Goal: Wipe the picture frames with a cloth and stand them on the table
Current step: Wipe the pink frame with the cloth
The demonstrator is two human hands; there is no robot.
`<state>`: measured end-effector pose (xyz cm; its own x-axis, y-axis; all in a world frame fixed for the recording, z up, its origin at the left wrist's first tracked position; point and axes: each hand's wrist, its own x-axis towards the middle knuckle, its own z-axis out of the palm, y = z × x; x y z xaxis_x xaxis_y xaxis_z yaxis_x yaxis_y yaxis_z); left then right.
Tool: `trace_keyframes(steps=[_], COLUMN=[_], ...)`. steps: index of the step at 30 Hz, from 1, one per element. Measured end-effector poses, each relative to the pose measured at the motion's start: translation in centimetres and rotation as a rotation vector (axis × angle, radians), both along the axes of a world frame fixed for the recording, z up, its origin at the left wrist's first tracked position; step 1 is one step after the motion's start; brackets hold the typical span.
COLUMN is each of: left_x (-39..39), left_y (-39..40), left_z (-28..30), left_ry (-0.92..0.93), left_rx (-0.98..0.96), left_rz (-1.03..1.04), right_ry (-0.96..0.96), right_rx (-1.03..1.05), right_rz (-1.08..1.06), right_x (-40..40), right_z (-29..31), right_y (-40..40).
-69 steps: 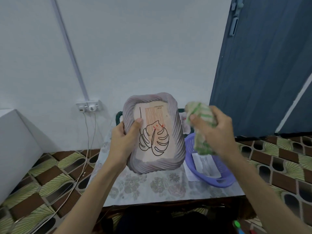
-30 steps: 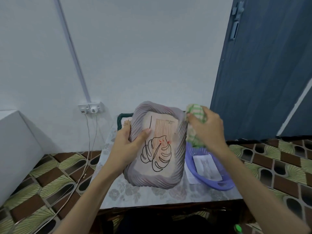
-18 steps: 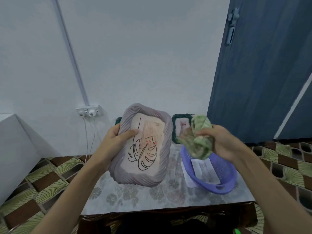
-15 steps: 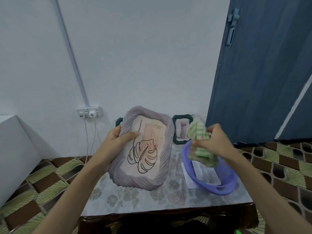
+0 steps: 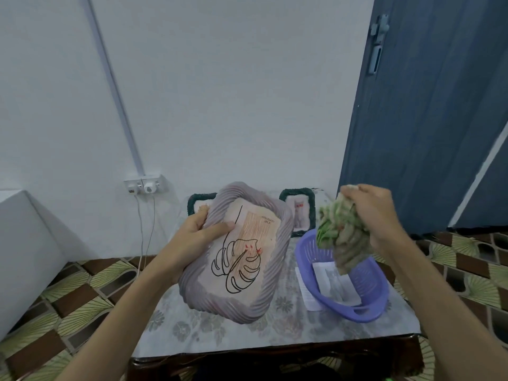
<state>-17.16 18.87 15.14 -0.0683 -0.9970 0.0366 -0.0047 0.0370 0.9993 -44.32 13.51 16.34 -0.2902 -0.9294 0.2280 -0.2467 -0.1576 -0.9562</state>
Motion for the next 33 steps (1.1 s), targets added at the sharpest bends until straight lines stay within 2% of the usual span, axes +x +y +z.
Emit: trace_keyframes(steps=[1,2,3,9,11,13,15,19,22,25,28,29,31,33], left_x=[0.0,0.0,-0.1,-1.5,-1.8,-1.6,-1.2,-0.8,-1.2,-1.4,-0.9,-0.8,-0.9,-1.1], left_y=[0.0,0.0,0.0,0.2,0.2,0.2,0.2,0.2,0.4,0.4,0.3,0.2,0.2,0.2], left_z=[0.1,0.2,0.3,1.8,2.2,2.5,2.6,3.0,3.2,3.3,3.5,3.5,3.6,3.6], left_ry=[-0.002,-0.003,-0.002,0.014,-0.015,-0.052,-0.075,-0.14,-0.152,-0.151,-0.146,-0.156,-0.175,-0.171], left_rx=[0.0,0.0,-0.002,-0.039,-0.057,-0.068,-0.064,-0.078,-0.107,-0.104,-0.098,-0.098,-0.104,-0.1], left_rz=[-0.005,-0.012,-0.018,-0.113,-0.136,-0.151,-0.161,-0.221,-0.277,-0.306,-0.293,-0.287,-0.286,-0.293], right_ry=[-0.203,-0.305,-0.311,0.002,-0.035,-0.187,-0.212,0.056,0.18,0.049,-0.144,-0.133,-0.018,-0.05], right_rx=[0.004,0.003,-0.007,-0.024,-0.042,-0.02,-0.024,-0.088,-0.221,-0.194,-0.006,0.024,-0.001,-0.025], right_rz=[0.119,0.227,0.317,0.621,0.686,0.711,0.72,0.7,0.503,0.478,0.762,0.805,0.741,0.605], right_x=[0.0,-0.1,-0.1,2.5,3.0,3.0,2.7,2.3,3.4,3.6,2.3,2.0,2.2,2.7], right_z=[0.9,1.6,2.1,2.5,1.9,2.1,2.4,2.4,2.0,1.9,2.2,2.3,2.2,2.2], right_y=[0.5,0.8,1.2,3.4,3.2,3.2,3.3,3.0,2.9,3.0,3.6,3.7,3.8,3.7])
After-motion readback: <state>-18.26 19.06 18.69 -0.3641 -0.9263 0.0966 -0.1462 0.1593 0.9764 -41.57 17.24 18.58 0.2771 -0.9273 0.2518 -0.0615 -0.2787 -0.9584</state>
